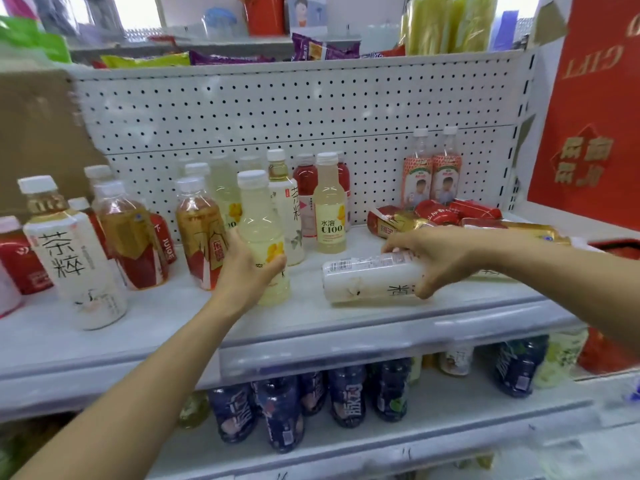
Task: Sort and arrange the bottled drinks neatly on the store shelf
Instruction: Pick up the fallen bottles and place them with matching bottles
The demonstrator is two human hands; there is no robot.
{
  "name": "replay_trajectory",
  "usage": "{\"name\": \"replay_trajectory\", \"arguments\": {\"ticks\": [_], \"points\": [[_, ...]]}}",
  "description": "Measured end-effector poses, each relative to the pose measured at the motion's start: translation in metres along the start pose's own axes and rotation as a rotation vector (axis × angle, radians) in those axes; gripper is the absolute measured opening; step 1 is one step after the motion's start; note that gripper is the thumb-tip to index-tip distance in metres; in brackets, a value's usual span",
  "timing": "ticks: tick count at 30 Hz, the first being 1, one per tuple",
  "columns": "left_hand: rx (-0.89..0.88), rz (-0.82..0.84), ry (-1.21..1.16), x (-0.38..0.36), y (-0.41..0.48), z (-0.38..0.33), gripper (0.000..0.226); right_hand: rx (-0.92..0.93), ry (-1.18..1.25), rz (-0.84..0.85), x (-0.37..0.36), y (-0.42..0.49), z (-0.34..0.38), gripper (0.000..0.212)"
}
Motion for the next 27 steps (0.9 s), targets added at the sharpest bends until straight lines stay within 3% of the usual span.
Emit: {"name": "replay_trajectory", "arguments": {"ticks": [3, 5, 10, 20, 25, 27], "points": [[0.006, -0.011, -0.070, 0.000, -0.006, 0.004, 0.074, 0.009, -0.128, -0.050, 0.028, 0.007, 0.028, 0.075], [0.025, -0.008, -0.120, -0.001, -0.011, 0.008, 0.073, 0.015, -0.227, -0.081, 0.050, 0.012, 0.051, 0.065], [0.111, -0.027, -0.214, 0.005, -0.021, 0.017, 0.073, 0.032, -0.179, -0.103, 0.092, 0.029, 0.093, 0.051], [0.096, 0.108, -0.059, -0.005, -0.045, 0.013, 0.100, 0.115, 0.468, -0.478, 0.116, 0.043, 0.100, 0.027], [0.102, 0.027, -0.026, 0.009, -0.056, -0.005, 0.092, 0.070, 0.648, -0.461, 0.097, 0.060, 0.091, 0.018], [0.043, -0.026, 0.045, 0.011, -0.065, -0.022, 0.086, 0.109, 0.662, -0.403, 0.092, 0.056, 0.087, 0.024]]}}
Point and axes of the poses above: each hand's wrist, its own y-axis towards the middle knuckle, its own x-axis out of the back of the hand, z = x × y, the point moved 10 cm from there along y, towards the middle knuckle, and after that the axes turned 4 degrees about z, right-handed, at the moved point
